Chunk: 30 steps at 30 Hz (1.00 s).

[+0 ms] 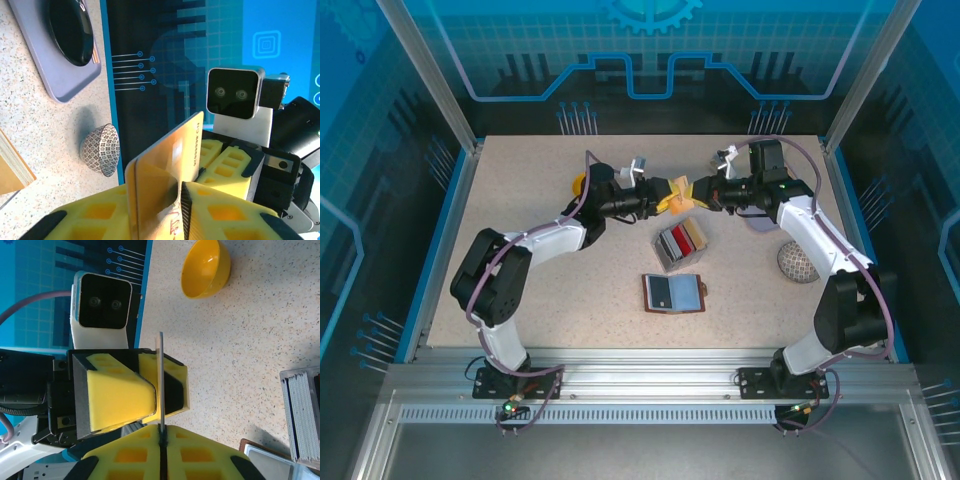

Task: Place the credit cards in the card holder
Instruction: Pass several credit cards.

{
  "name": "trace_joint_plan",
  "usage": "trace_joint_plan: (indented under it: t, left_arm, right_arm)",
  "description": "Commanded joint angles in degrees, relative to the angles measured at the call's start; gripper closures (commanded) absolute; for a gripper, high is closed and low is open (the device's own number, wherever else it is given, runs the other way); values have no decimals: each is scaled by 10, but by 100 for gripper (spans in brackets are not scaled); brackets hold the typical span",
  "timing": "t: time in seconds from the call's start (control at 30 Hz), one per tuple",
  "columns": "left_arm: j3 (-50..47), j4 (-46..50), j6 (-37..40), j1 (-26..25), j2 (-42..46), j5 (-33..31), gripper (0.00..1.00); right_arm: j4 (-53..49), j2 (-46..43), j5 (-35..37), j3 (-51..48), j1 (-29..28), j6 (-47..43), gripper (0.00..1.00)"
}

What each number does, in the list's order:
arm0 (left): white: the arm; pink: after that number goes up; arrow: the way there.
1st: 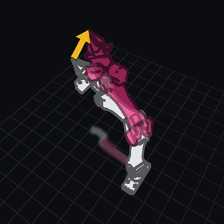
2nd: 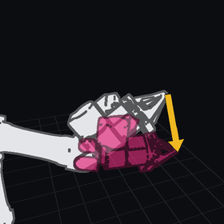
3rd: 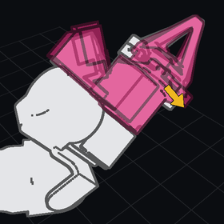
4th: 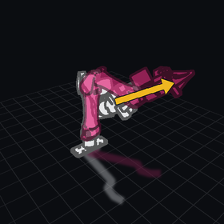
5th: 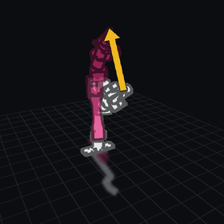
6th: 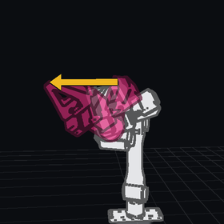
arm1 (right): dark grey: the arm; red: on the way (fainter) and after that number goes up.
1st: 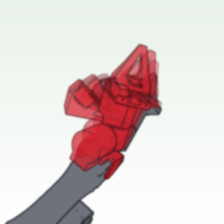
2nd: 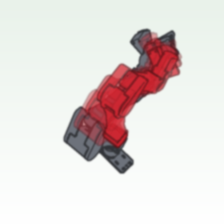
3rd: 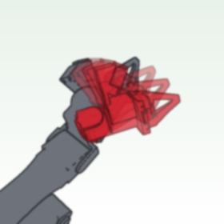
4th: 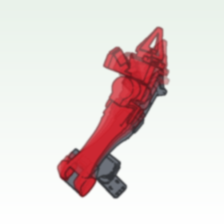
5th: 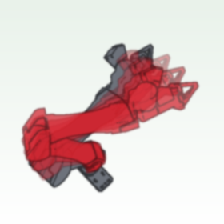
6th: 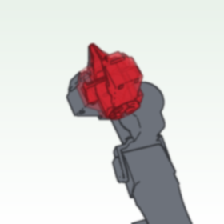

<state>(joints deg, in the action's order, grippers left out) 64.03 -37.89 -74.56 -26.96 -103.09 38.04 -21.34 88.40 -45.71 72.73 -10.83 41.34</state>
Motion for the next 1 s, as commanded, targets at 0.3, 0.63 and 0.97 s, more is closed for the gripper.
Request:
trace_joint_plan:
  t: [0.3, 0.63, 0.97]
  left_arm:
    - [13, -42, -10, -2, 10, 32, 94]
    - [8, -129, -77, -2, -7, 31, 90]
    - [-2, -150, -91, 4, 6, 32, 79]
  right_arm:
    - [3, 14, -60, 6, 5, -26, 65]
    - [-36, 34, -67, 22, -4, -66, 68]
    - [-43, 24, -35, 3, 20, -61, 75]
